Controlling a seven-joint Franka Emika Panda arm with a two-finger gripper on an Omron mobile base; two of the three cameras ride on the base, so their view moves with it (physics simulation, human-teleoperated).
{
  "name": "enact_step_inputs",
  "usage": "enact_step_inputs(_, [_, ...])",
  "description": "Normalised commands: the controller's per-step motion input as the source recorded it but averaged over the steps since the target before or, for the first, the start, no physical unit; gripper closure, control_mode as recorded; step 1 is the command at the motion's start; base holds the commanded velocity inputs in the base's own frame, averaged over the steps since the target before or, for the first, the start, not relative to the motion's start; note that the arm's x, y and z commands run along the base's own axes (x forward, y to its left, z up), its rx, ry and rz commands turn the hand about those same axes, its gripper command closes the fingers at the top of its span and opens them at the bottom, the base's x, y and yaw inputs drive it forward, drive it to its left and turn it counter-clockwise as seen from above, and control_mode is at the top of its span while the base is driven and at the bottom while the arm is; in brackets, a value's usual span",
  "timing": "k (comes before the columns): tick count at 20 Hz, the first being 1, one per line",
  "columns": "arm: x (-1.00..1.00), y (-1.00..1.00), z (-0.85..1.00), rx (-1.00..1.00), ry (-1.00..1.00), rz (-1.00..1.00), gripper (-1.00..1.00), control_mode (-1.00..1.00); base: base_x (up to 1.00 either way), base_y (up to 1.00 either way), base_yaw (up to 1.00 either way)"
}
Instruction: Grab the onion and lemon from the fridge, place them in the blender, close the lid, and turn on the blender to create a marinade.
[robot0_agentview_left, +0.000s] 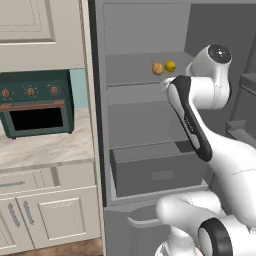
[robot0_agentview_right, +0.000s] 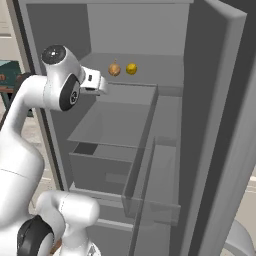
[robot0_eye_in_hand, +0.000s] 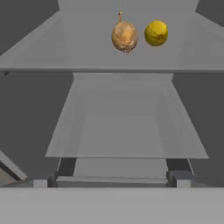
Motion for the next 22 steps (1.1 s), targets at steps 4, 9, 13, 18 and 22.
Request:
enact_step_inputs(4, [0.36,0.00,0.44,0.00,-0.20,0.00,-1.00,-1.00,0.00,0.00,0.00])
enact_step_inputs(9, [0.60,-0.12,0.36,0.02,-0.04,0.00,-1.00,-1.00,0.00,0.00,0.00])
enact_step_inputs(13, [0.84,-0.25,0.06,0.01,0.02,0.00,-1.00,-1.00,0.00,0.00,0.00])
enact_step_inputs(18, [0.82,-0.09,-0.02,0.00,0.05,-0.08,-1.00,-1.00,0.00,0.00,0.00])
enact_step_inputs(22, [0.79,0.00,-0.20,0.00,0.06,-0.12,-1.00,-1.00,0.00,0.00,0.00])
